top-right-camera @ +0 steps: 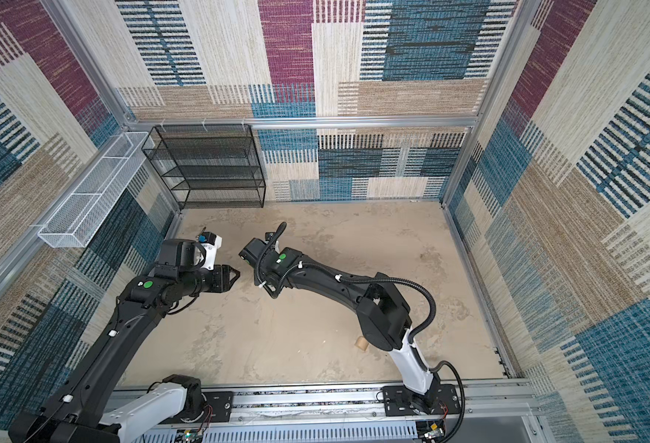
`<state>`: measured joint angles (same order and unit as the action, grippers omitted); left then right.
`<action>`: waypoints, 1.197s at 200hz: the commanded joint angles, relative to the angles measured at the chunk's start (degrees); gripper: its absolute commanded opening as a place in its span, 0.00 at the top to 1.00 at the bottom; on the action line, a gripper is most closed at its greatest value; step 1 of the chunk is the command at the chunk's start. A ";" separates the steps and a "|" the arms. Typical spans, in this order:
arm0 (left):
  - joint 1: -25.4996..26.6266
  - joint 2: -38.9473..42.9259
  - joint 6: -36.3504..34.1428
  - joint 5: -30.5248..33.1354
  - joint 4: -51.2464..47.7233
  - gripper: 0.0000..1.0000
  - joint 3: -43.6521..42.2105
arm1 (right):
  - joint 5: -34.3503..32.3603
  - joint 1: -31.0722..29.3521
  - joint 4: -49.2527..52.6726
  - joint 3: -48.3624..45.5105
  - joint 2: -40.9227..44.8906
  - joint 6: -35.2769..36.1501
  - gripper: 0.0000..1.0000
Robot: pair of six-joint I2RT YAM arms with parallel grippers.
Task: Build the wood block tower
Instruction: 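Carry the yellow T cube with the right gripper over the stack, then lower the yellow T cube toward the ox block beside the E cube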
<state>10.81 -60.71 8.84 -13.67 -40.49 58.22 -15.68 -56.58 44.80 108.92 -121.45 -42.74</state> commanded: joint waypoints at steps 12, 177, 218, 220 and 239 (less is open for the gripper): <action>0.27 0.67 -0.84 0.37 0.56 0.50 -0.21 | -1.90 0.41 4.61 4.72 -3.19 -1.60 1.00; 0.44 1.11 -1.11 2.04 -0.11 0.50 0.06 | 2.25 3.31 12.59 18.12 -12.57 -3.75 1.00; 0.44 0.96 -1.11 1.98 -0.20 0.50 0.21 | 2.24 3.58 12.88 18.16 -12.69 -3.80 1.00; 0.49 1.01 -1.11 1.98 -0.18 0.50 0.18 | 2.24 3.62 12.93 18.16 -12.68 -3.70 1.00; 0.41 1.03 -1.11 1.99 -0.16 0.50 0.20 | 2.24 3.67 12.86 18.25 -12.71 -3.81 1.00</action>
<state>11.27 -59.61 8.82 -12.16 -40.91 58.06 -13.45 -53.04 57.04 126.65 -134.02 -46.02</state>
